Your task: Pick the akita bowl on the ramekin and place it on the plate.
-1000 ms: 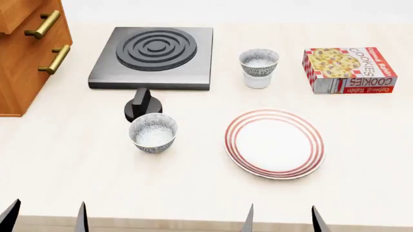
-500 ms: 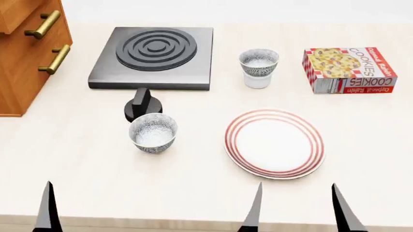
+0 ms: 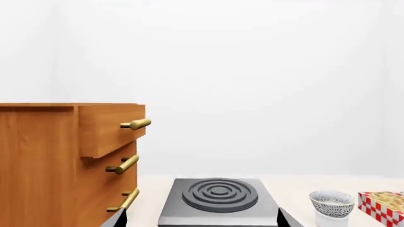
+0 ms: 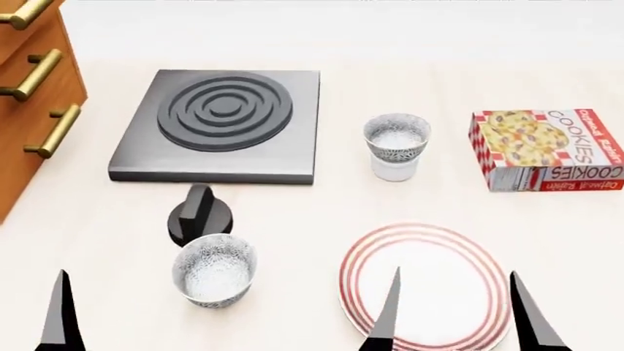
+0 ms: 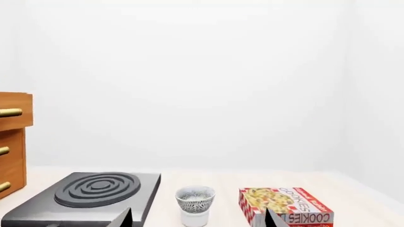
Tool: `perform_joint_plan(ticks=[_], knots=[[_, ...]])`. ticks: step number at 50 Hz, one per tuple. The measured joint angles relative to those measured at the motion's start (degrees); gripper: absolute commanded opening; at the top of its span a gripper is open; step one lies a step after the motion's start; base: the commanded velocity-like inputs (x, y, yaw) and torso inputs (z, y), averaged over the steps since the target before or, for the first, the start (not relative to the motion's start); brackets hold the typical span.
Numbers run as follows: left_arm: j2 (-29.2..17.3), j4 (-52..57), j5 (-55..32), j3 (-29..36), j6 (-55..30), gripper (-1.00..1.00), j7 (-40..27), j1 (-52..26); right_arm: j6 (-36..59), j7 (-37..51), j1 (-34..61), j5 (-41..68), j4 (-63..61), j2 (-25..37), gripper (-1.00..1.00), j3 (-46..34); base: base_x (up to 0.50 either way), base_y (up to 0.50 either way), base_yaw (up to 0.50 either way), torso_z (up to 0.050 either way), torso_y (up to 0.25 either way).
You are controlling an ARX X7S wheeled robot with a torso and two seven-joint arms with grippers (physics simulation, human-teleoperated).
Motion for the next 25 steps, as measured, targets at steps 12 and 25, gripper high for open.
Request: perform_joint_plan(ticks=[12,25], knots=[[-0.6,0.3,-0.2,0.5,-0.8,1.0,-1.0,-0.2,0.7,0.8,0.1,0.6,-0.7,0.6,1.0,-0.2,0.5,0.0,0.0,0.0,0.0],[-1.2,0.5,-0.6,0.8,-1.4,1.0,-1.8,-0.4,0.9,1.4,0.1,1.4,-0.9,1.2,1.0,-0.3,0.5,0.0,0.0,0.007,0.0]])
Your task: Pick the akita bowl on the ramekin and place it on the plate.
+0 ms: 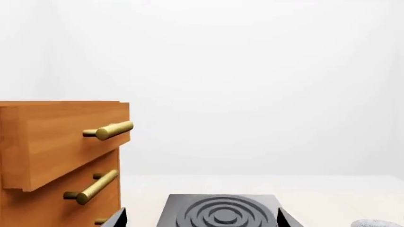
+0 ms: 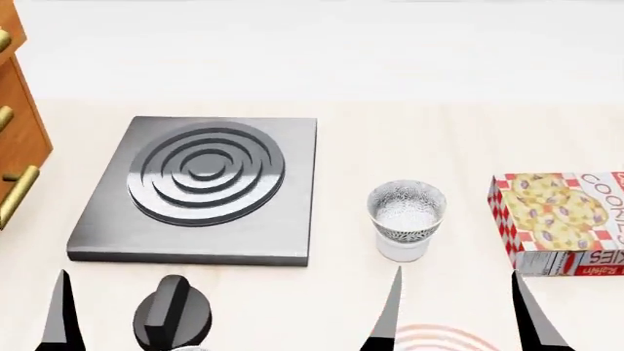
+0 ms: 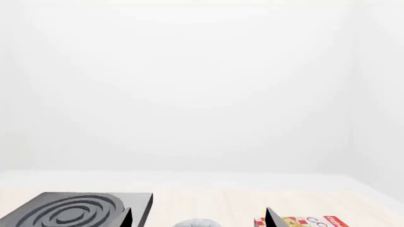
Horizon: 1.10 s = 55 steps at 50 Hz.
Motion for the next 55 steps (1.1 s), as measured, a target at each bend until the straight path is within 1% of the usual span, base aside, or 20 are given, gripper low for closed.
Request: perform_joint_plan(ticks=[6,20,43,49,55], knots=[[-0.2,0.0,-0.6,-0.1,-0.5,1.0,-0.3,-0.3,0.2,0.3,0.2,0.3,-0.1,0.2,1.0,-0.1,0.5,0.0,0.0,0.05,0.0],[-0.8,0.0,-1.3,0.1,-0.7,1.0,-0.9,-0.4,-2.7,0.4,-0.5,0.9,0.3,0.9,1.0,-0.4,0.0,0.0,0.0,0.05,0.0],[-2.1,0.2,-2.6,0.7,-0.4,1.0,-2.2,-0.3,-3.9,1.4,-0.9,1.7,0.4,2.0,1.0,-1.2,0.0,0.0,0.0,0.05,0.0],[-2.4,-0.1,-3.0,0.8,0.5,1.0,-2.5,-0.3,-4.1,1.8,-1.1,2.0,0.5,2.4,1.0,-1.4,0.0,0.0,0.0,0.0,0.0],[-2.7,-0.4,-3.5,0.9,0.7,1.0,-2.8,-0.5,-4.3,2.2,-1.1,2.3,0.5,2.8,1.0,-1.6,0.0,0.0,0.0,0.0,-0.226]])
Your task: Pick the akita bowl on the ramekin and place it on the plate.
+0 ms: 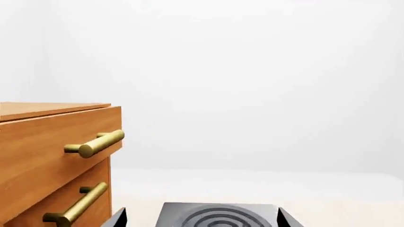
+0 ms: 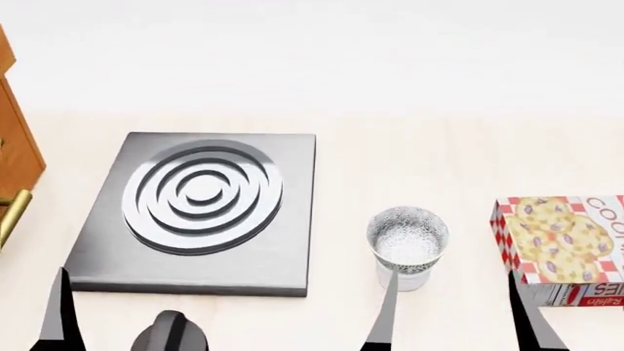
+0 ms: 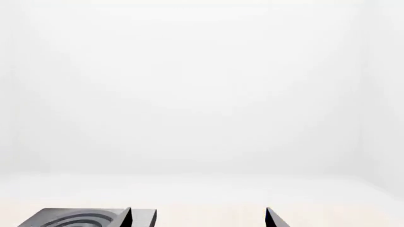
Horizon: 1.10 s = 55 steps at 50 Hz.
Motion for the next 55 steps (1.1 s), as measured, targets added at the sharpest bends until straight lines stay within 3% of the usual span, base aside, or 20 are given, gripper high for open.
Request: perform_joint_plan(ticks=[31,46,49,55], knots=[[-1.8,0.2,-0.5,0.8,1.2,1.0,-2.2,0.5,-0.6,1.7,0.1,1.0,0.5,1.8,1.0,-1.3,0.0,0.0,0.0,0.0,-0.25],[-2.4,0.6,-1.1,1.1,-0.5,1.0,-3.9,0.1,-0.8,2.5,0.1,1.5,0.6,2.5,1.0,-1.8,0.0,0.0,0.0,0.0,0.0],[1.0,-3.9,2.0,-0.5,-1.6,1.0,-0.2,0.0,-7.7,-3.5,-1.1,1.0,8.8,-1.1,1.0,0.6,0.0,0.0,0.0,0.0,0.0],[5.0,-1.6,6.3,-2.0,-4.1,1.0,3.5,-0.3,-4.5,-7.2,-1.1,-2.9,6.3,-5.1,1.0,2.6,0.0,0.0,0.0,0.0,0.0]])
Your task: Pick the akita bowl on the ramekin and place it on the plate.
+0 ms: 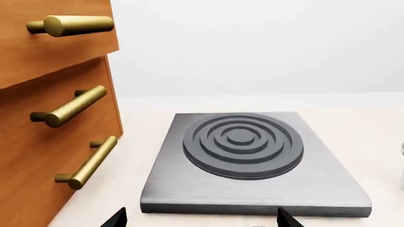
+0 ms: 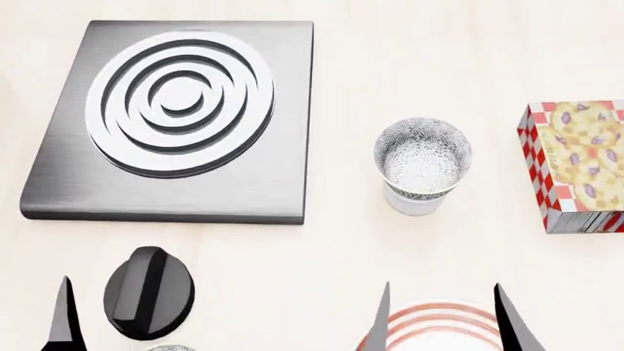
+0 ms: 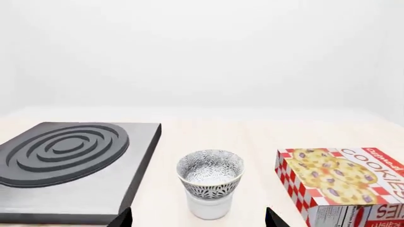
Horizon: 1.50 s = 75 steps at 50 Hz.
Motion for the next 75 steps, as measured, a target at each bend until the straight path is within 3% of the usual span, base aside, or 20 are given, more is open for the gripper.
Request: perform_joint_plan(ticks=[23,35,46,58,75], knots=[[2.4,2.2,4.1,-0.3,-2.6,1.0,1.4,-0.5,6.5,-1.7,0.5,-3.9,-7.2,-1.9,1.0,-0.5,0.0,0.0,0.0,0.0,0.0],[1.9,1.6,3.5,0.1,-3.3,1.0,0.5,-0.9,33.2,-5.7,18.9,-6.9,-14.8,4.3,1.0,-6.0,0.0,0.0,0.0,0.0,0.0],[1.1,1.3,2.9,0.3,-4.0,1.0,-0.5,-1.2,53.3,-13.6,40.7,-5.7,-11.6,11.3,1.0,-11.7,0.0,0.0,0.0,0.0,0.0],[0.4,1.2,2.3,0.7,-4.5,1.0,-1.6,-1.4,60.7,-22.2,57.4,-3.1,-0.5,17.9,1.0,-19.1,0.0,0.0,0.0,0.0,0.0],[-0.6,0.8,1.5,1.5,-4.6,1.0,-2.9,-1.6,60.7,-33.6,69.4,1.0,14.7,23.5,1.0,-28.7,0.0,0.0,0.0,0.0,0.0]])
